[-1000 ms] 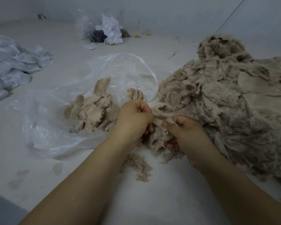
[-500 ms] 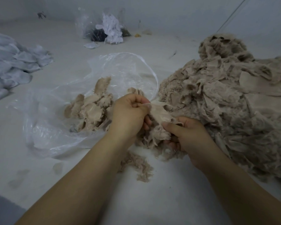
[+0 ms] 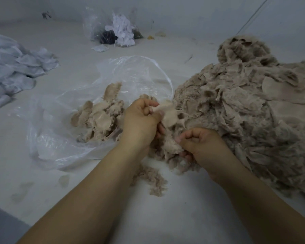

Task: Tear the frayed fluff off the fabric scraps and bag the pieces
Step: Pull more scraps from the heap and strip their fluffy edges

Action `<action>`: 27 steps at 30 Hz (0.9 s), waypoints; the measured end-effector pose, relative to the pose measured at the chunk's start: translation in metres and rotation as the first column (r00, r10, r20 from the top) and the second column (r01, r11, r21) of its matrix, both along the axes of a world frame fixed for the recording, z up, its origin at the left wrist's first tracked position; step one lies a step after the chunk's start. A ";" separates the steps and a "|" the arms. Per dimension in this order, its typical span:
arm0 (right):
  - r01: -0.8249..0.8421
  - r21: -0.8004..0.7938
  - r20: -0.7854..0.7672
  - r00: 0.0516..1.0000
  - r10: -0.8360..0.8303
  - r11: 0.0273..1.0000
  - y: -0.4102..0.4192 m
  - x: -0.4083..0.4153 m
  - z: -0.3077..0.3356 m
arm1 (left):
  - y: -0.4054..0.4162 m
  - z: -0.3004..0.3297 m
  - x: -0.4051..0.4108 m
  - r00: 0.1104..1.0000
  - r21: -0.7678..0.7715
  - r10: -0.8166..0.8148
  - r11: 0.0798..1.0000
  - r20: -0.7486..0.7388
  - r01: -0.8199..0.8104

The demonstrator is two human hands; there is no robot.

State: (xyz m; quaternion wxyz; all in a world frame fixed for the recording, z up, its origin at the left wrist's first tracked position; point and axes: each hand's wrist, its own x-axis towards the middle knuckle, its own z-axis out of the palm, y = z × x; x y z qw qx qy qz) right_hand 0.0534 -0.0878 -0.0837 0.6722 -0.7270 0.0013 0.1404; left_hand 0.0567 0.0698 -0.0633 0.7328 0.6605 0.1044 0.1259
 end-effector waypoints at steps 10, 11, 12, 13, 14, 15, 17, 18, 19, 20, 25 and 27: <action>-0.009 -0.001 -0.032 0.999 0.009 1.000 0.001 -0.001 0.007 | 0.002 0.003 0.000 0.954 0.169 -0.215 0.953 -0.209 0.252; -0.009 0.012 -0.027 1.000 0.009 1.000 0.001 -0.001 0.007 | 0.002 0.004 -0.001 0.950 0.179 -0.222 0.948 -0.219 0.263; -0.020 0.025 -0.018 1.000 0.020 0.999 0.001 -0.002 0.008 | 0.001 0.004 -0.001 0.948 0.178 -0.229 0.946 -0.221 0.270; -0.034 0.035 -0.005 0.999 0.034 0.999 0.001 -0.002 0.008 | 0.000 0.005 -0.001 0.947 0.168 -0.237 0.946 -0.219 0.276; -0.040 0.052 0.005 0.999 0.040 0.998 0.001 -0.003 0.009 | 0.000 0.006 -0.001 0.946 0.152 -0.243 0.948 -0.215 0.279; -0.036 0.069 0.015 0.999 0.035 0.997 0.001 -0.003 0.009 | 0.000 0.006 -0.002 0.945 0.129 -0.252 0.951 -0.210 0.282; -0.015 0.092 0.020 1.000 0.013 0.996 0.000 -0.003 0.008 | 0.000 0.006 -0.002 0.944 0.086 -0.264 0.955 -0.199 0.285; -0.013 0.093 0.021 1.000 0.011 0.996 0.000 -0.003 0.008 | 0.000 0.006 -0.002 0.944 0.071 -0.266 0.956 -0.193 0.284; -0.018 0.090 0.023 1.000 0.016 0.996 0.000 -0.003 0.006 | 0.001 0.005 -0.002 0.946 0.058 -0.263 0.959 -0.188 0.278; -0.017 0.084 0.019 1.000 0.016 0.996 0.001 -0.003 0.006 | 0.001 0.004 -0.002 0.949 0.052 -0.258 0.961 -0.183 0.271; 0.000 0.033 0.016 1.000 -0.001 0.999 0.000 -0.001 0.001 | 0.001 -0.003 -0.003 0.942 0.074 -0.274 0.953 -0.194 0.293; 0.008 0.028 0.023 1.000 -0.008 1.000 0.000 -0.001 0.001 | -0.001 -0.004 -0.004 0.950 0.086 -0.246 0.960 -0.191 0.266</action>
